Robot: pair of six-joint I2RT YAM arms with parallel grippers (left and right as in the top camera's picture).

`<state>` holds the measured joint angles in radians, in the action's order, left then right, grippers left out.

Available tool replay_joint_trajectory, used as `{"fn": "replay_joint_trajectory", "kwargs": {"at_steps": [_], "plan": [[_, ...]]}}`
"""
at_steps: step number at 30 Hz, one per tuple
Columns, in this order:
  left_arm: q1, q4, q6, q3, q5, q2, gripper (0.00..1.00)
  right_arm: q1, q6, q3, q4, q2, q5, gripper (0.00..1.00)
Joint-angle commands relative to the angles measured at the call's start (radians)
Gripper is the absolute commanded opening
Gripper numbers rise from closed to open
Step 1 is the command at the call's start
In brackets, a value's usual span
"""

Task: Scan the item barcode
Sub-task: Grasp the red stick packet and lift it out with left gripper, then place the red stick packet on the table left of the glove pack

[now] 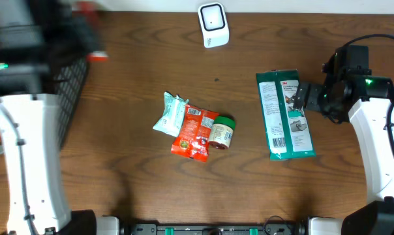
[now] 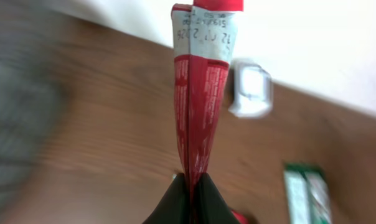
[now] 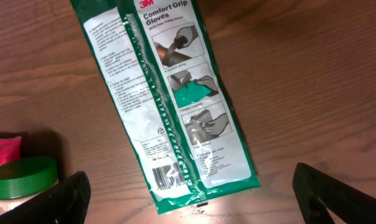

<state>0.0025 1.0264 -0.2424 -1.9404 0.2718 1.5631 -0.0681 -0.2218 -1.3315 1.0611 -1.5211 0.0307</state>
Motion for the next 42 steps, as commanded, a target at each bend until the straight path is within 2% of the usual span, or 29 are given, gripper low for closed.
{"fn": "replay_joint_trajectory", "kwargs": {"at_steps": [1,4,9,14,19,25,29,35,42], "plan": [[-0.186,-0.027,-0.082,0.097,-0.019,0.034,0.08,-0.002,0.013,0.005,0.002,-0.003,0.004,0.99],[-0.341,-0.124,-0.167,0.208,-0.081,0.067,0.07,-0.002,0.013,0.005,0.002,-0.003,0.004,0.99],[-0.567,-0.340,-0.287,0.384,-0.085,0.167,0.08,-0.002,0.014,0.005,0.002,-0.003,0.004,0.99],[-0.707,-0.449,-0.373,0.406,-0.086,0.302,0.08,-0.002,0.013,0.005,0.002,-0.003,0.004,0.99],[-0.765,-0.525,-0.498,0.406,-0.086,0.366,0.07,-0.002,0.013,0.005,0.002,-0.003,0.004,0.99],[-0.819,-0.550,-0.565,0.406,-0.157,0.402,0.07,-0.002,0.013,0.005,0.002,-0.003,0.004,0.99],[-0.861,-0.567,-0.572,0.406,-0.240,0.443,0.07,-0.002,0.013,0.005,0.002,-0.003,0.004,0.99],[-0.890,-0.626,-0.572,0.406,-0.239,0.522,0.08,-0.002,0.013,0.005,0.002,-0.003,0.004,0.99],[-0.889,-0.640,-0.571,0.406,-0.239,0.531,0.07,-0.002,0.014,0.005,0.002,-0.003,0.004,0.99]]}}
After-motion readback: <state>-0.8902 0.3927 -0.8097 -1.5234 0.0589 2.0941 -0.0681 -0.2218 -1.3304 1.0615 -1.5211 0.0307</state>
